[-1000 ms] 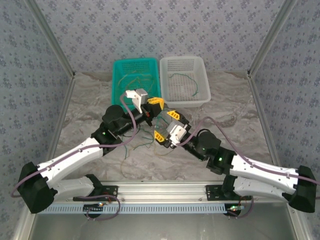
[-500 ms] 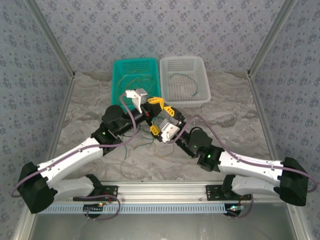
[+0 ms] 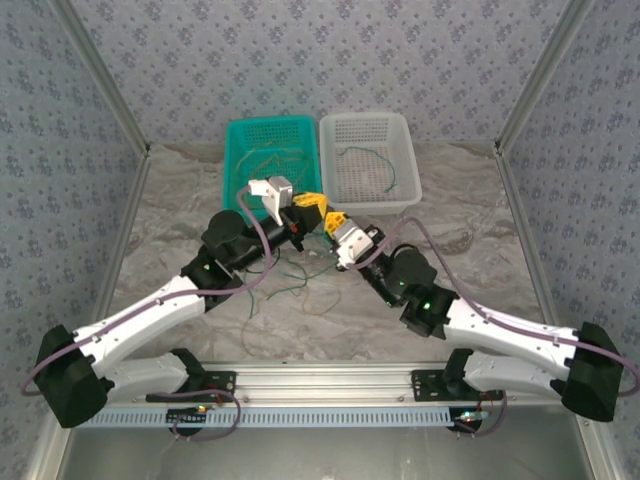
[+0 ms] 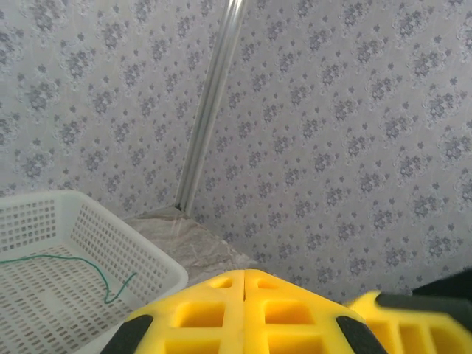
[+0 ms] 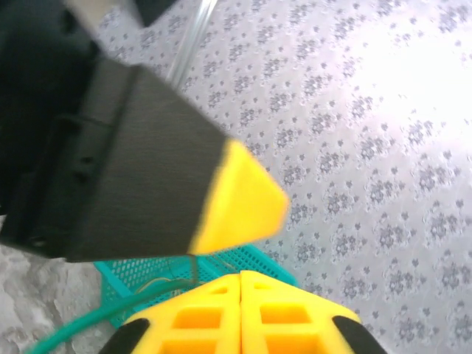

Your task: Untangle the cables

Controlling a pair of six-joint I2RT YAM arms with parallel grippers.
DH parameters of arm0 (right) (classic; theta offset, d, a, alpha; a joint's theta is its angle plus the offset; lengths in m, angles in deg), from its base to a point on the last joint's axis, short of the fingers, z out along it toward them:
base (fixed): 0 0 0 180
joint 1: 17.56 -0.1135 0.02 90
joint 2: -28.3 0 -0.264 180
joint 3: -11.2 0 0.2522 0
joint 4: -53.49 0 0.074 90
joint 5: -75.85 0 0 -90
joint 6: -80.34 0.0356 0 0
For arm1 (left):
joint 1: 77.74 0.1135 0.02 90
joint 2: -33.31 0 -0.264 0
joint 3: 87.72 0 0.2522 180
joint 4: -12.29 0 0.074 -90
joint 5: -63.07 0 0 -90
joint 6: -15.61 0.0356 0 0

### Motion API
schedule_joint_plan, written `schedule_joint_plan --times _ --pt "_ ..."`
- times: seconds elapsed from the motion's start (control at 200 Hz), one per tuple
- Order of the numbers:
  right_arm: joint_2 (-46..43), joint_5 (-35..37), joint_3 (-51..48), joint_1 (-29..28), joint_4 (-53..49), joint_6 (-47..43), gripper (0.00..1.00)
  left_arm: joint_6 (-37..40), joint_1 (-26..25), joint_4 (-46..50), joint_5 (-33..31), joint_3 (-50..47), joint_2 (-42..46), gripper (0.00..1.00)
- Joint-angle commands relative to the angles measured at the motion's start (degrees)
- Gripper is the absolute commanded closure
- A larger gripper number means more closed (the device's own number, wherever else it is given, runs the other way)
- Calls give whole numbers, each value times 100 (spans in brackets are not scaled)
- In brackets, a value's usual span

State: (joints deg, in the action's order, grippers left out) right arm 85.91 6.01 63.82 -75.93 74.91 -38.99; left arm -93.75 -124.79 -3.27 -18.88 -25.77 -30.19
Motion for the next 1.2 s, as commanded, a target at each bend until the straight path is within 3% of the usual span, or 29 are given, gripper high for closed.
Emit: schedule_joint_plan --times 0.0,0.095,0.18,0.255,0.295,0.45,0.58,0.79,1.194 --pt "-429 -43 203 327 -632 1014 98 155 -50 -174 -321 -118 261 100" --pt "-750 -93 70 652 -910 1575 100 259 -42 -184 -452 -216 402 100" --pt "-1045 -643 -85 934 -1165 1769 100 330 -40 -34 -498 -187 474 100" --pt "-1080 -893 -134 1029 -1427 1652 72 350 -35 -30 -457 -189 514 100" --pt "-1048 -923 -126 984 -1547 1518 63 362 -34 -25 -415 -183 504 100" --pt "-799 -660 -228 487 -1254 731 48 398 -33 101 -327 -116 461 100" --pt "-458 -503 -407 6 -524 -245 46 354 -36 111 -375 -146 451 100" --pt "102 -404 -332 -119 227 -931 44 316 -40 190 -305 -112 418 100" --pt "630 -554 -167 -132 1052 -1188 41 235 -36 35 -244 -186 400 100"
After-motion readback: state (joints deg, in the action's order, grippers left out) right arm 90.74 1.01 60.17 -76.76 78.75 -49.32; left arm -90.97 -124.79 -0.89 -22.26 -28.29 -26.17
